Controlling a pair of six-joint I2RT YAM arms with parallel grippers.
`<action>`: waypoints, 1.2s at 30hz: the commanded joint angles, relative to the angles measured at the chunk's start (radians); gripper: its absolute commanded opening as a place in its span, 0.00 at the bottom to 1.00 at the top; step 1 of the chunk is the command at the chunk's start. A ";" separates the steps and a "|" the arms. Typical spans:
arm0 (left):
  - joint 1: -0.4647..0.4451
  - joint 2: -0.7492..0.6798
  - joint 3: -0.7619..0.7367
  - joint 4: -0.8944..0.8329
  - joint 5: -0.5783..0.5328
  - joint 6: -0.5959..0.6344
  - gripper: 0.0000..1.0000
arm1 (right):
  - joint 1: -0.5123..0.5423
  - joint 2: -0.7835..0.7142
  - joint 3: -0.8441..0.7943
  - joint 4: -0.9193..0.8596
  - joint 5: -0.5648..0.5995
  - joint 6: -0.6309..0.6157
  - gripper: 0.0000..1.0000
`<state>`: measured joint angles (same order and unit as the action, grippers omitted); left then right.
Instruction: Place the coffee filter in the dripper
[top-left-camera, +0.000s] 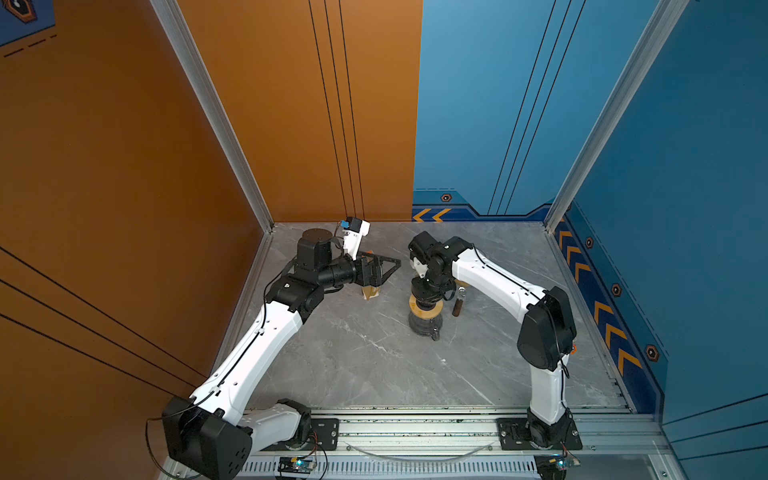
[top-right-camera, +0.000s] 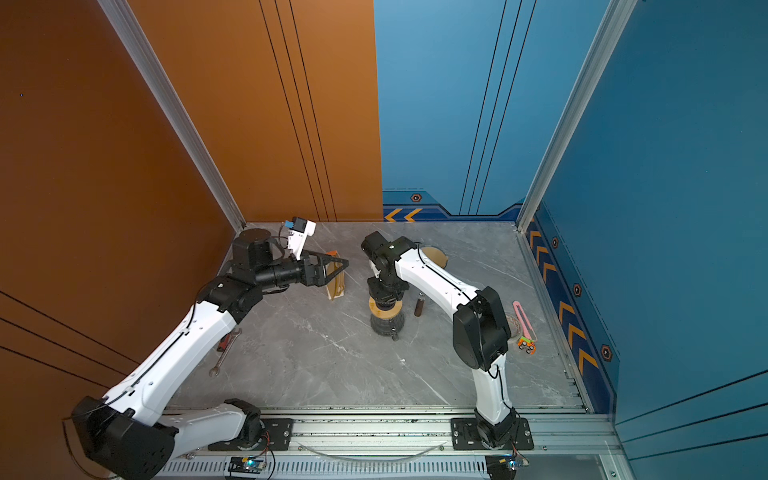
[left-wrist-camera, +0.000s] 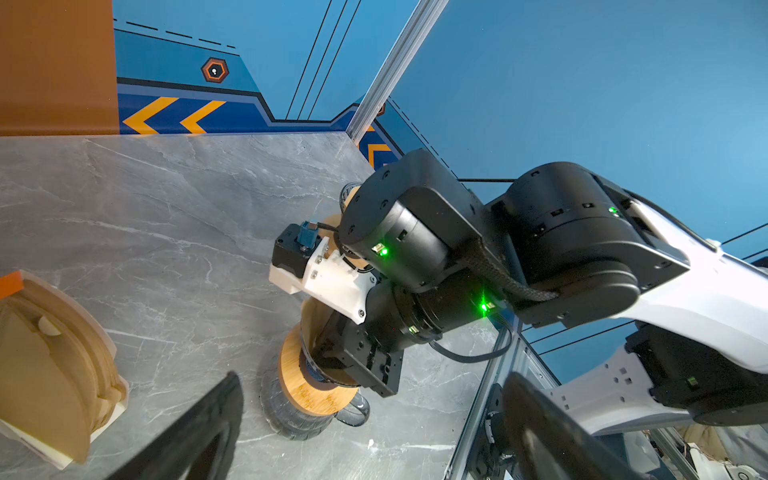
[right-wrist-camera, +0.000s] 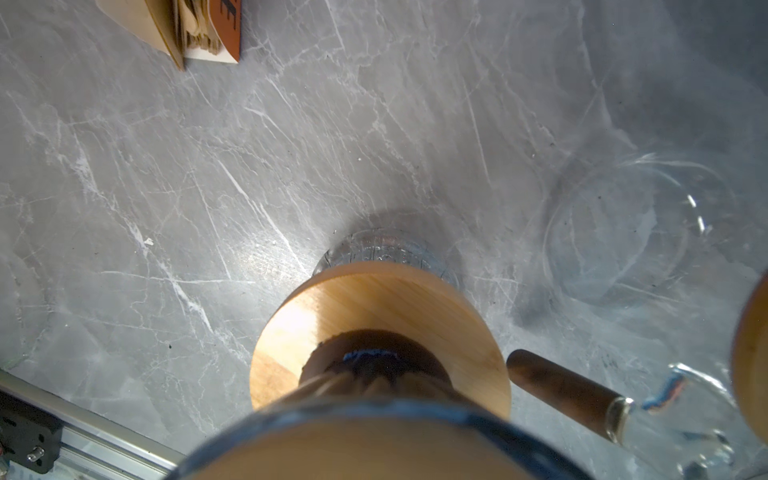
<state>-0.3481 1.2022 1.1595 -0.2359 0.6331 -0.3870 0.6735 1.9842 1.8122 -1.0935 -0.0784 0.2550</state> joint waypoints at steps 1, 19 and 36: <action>-0.008 -0.002 -0.001 -0.011 0.008 -0.002 0.98 | 0.004 0.013 0.019 -0.029 0.020 -0.019 0.23; -0.012 0.017 0.009 -0.037 -0.002 0.002 0.98 | 0.003 -0.042 0.043 -0.032 0.026 -0.013 0.30; -0.029 0.037 0.015 -0.052 -0.010 0.007 0.98 | 0.004 -0.090 0.082 -0.046 0.075 -0.008 0.07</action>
<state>-0.3679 1.2304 1.1595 -0.2741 0.6300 -0.3866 0.6743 1.9396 1.8633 -1.1095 -0.0475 0.2428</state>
